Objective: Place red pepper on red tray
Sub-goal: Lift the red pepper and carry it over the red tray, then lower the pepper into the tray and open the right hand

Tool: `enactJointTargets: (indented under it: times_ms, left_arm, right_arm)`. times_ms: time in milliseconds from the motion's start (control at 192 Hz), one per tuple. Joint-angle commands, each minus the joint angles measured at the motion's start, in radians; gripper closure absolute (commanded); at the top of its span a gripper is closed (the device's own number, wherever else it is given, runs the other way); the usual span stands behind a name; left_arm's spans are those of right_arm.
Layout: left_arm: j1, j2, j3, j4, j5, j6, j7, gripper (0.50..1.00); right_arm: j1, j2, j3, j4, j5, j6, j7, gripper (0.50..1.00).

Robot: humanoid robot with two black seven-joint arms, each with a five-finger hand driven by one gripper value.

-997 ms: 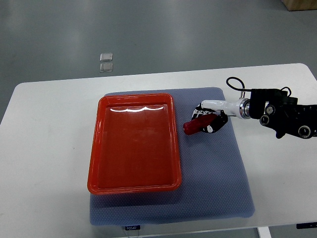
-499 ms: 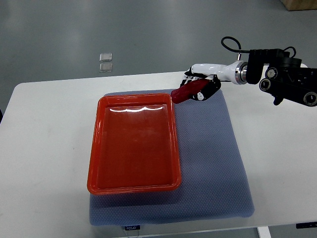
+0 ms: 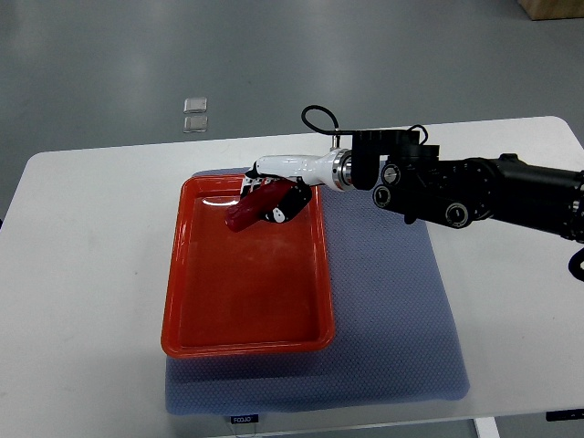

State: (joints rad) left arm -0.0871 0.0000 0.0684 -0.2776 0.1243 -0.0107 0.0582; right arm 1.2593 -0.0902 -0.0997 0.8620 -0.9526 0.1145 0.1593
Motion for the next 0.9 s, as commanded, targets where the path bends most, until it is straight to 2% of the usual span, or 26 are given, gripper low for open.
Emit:
enactJointTargets:
  times_ms: [0,99,421,582,649,769,894]
  left_arm:
    - [0.000,0.000,0.001,0.000,0.000,0.000,0.000,0.500]
    - [0.000,0.000,0.002,0.000,0.000,0.000,0.000,0.500]
    - [0.001,0.000,0.002,0.006,0.000,0.000,0.000,0.500]
    - [0.001,0.000,0.002,0.018,0.000,0.000,0.000,0.500]
    - [0.001,0.000,0.002,0.018,0.000,0.000,0.000,0.500]
    - [0.001,0.000,0.001,0.018,0.000,0.000,0.000,0.500]
    - [0.001,0.000,0.002,0.018,0.000,0.000,0.000,0.500]
  right_arm:
    - [-0.024,0.052,0.000,-0.031,-0.002,-0.013,0.000,1.000]
    - [-0.052,0.090,0.000,-0.057,-0.005,-0.018,-0.001,1.000]
    - [-0.115,0.090,0.005,-0.092,-0.006,-0.053,0.000,0.991]
    - [-0.118,0.090,0.011,-0.092,-0.003,-0.053,0.009,0.891]
    - [-0.118,0.090,0.014,-0.090,-0.002,-0.053,0.020,0.808]
    - [-0.118,0.090,0.015,-0.090,0.000,-0.053,0.022,0.740]
    - [-0.118,0.090,0.015,-0.090,0.000,-0.052,0.023,0.711]
